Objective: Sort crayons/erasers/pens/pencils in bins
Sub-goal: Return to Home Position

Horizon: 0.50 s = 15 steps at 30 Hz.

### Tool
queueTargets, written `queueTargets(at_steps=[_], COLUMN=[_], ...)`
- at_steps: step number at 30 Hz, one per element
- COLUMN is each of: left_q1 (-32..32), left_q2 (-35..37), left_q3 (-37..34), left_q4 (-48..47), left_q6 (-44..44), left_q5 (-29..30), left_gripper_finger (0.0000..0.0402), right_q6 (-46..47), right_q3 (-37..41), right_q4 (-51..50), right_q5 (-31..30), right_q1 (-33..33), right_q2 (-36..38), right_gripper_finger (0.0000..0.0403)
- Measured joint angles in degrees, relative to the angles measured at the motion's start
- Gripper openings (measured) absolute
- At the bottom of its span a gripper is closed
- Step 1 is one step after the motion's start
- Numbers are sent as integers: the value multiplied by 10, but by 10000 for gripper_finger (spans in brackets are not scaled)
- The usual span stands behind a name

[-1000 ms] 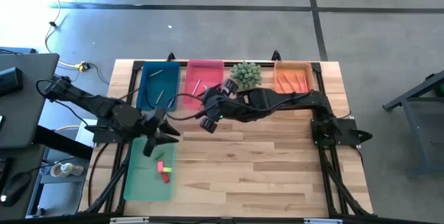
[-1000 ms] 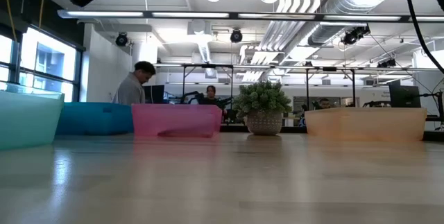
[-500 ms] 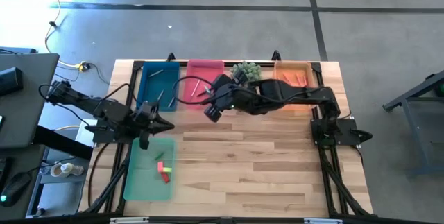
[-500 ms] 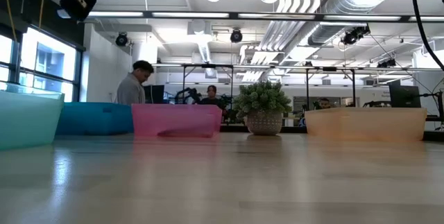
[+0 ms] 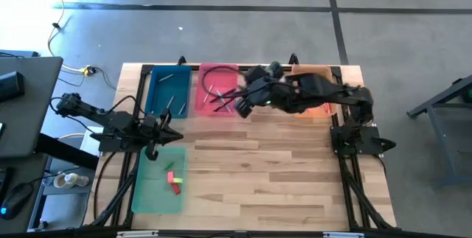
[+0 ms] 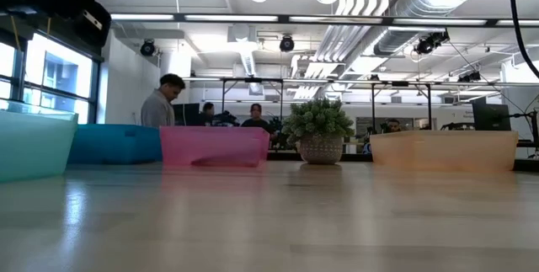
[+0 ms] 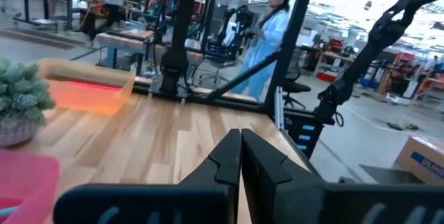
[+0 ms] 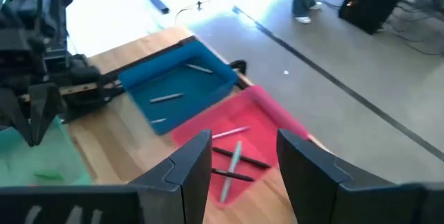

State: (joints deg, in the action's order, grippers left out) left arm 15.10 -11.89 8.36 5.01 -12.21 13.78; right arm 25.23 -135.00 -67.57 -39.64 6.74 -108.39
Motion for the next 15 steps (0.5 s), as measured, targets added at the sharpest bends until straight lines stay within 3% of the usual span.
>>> queueTargets(at_steps=[15], left_q1=[-111], left_q2=[14], left_q3=[-78], left_q4=[89], left_q6=[-37], left_q5=[-78], left_gripper_finger=[0], right_q6=[21], right_q3=[0], right_q4=[-206], right_q5=[-76], right_q1=[0], right_q2=[126], right_gripper_finger=[153])
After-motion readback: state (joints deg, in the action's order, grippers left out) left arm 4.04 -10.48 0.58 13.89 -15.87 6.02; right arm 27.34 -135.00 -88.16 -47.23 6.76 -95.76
